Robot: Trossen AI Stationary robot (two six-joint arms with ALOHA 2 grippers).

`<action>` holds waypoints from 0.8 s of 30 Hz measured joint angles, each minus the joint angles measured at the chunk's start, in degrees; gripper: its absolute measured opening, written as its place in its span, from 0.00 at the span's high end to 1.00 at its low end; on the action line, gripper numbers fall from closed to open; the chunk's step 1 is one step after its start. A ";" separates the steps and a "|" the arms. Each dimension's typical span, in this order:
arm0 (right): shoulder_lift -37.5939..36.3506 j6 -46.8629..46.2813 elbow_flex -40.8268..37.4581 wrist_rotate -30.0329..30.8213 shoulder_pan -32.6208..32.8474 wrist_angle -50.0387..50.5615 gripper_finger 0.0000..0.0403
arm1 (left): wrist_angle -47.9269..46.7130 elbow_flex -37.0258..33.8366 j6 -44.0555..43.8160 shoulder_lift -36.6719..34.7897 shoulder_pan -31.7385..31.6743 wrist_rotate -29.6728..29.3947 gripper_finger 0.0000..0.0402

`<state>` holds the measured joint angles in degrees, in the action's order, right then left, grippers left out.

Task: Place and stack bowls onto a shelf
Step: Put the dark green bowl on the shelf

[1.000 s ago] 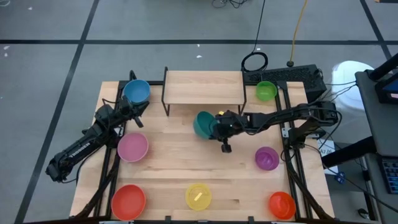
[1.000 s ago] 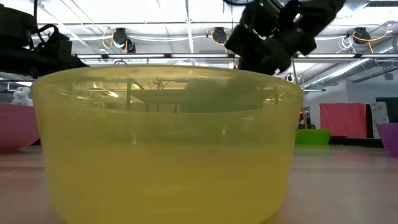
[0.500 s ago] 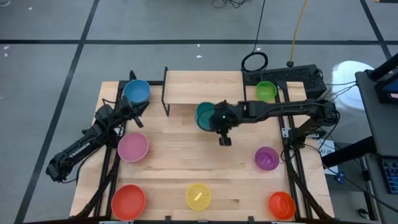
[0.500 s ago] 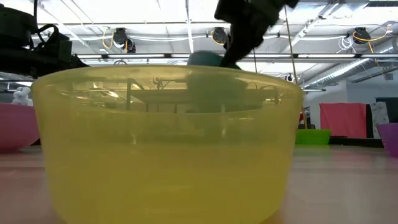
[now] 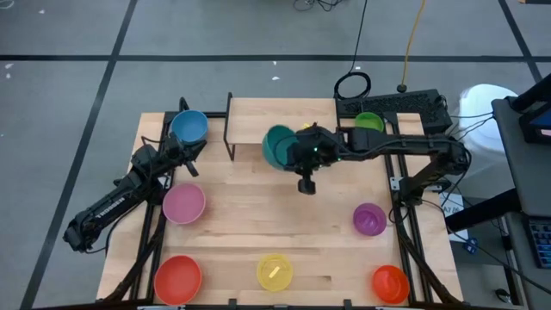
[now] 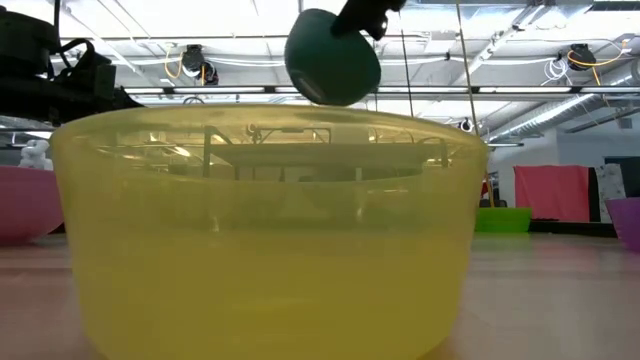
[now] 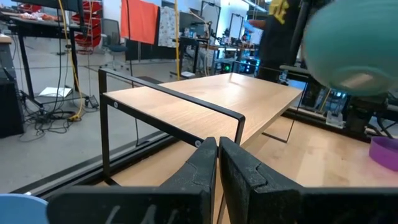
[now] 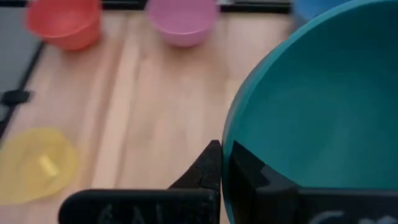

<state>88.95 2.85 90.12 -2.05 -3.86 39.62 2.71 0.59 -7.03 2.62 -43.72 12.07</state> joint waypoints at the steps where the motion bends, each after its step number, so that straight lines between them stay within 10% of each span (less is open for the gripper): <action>1: 0.00 0.53 0.17 1.46 -0.59 0.22 1.00 | 0.02 -0.01 -0.62 0.01 -0.02 0.01 0.94; 24: 0.02 8.13 1.01 2.53 -14.93 -4.51 1.00 | 0.52 0.00 -4.89 -0.01 -0.01 -0.05 0.94</action>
<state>88.97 10.99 91.13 0.49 -18.79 35.11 3.22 0.59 -11.92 2.61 -43.74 12.02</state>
